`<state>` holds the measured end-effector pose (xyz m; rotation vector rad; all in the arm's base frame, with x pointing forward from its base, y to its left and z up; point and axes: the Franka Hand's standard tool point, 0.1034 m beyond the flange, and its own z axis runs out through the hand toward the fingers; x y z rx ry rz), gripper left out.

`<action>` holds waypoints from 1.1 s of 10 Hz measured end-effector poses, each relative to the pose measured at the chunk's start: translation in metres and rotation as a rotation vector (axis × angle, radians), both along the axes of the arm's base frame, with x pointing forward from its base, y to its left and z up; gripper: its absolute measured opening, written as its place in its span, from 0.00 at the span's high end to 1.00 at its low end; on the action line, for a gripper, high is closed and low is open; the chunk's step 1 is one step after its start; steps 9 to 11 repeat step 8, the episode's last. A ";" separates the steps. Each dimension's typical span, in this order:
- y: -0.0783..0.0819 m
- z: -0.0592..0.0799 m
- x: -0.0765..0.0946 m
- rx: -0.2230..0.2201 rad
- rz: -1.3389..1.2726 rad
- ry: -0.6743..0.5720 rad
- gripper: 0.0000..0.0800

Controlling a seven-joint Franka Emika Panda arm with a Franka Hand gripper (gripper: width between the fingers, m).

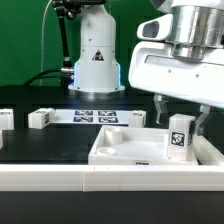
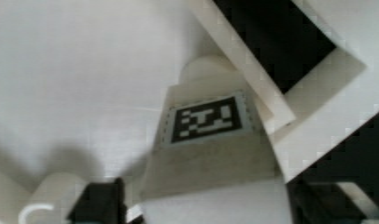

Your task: Assemble one leg

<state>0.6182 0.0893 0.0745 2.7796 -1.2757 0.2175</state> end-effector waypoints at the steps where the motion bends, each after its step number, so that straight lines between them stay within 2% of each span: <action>1: 0.000 0.000 0.000 0.000 0.000 0.000 0.36; 2: 0.000 0.000 0.000 0.000 0.000 0.000 0.22; 3: 0.000 0.000 0.000 0.000 0.000 0.000 0.20; 11: 0.000 0.000 0.000 0.000 0.000 0.000 0.19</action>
Offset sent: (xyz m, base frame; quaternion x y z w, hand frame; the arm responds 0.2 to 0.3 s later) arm 0.0000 0.0000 0.0000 0.0000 0.0000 0.0000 1.0000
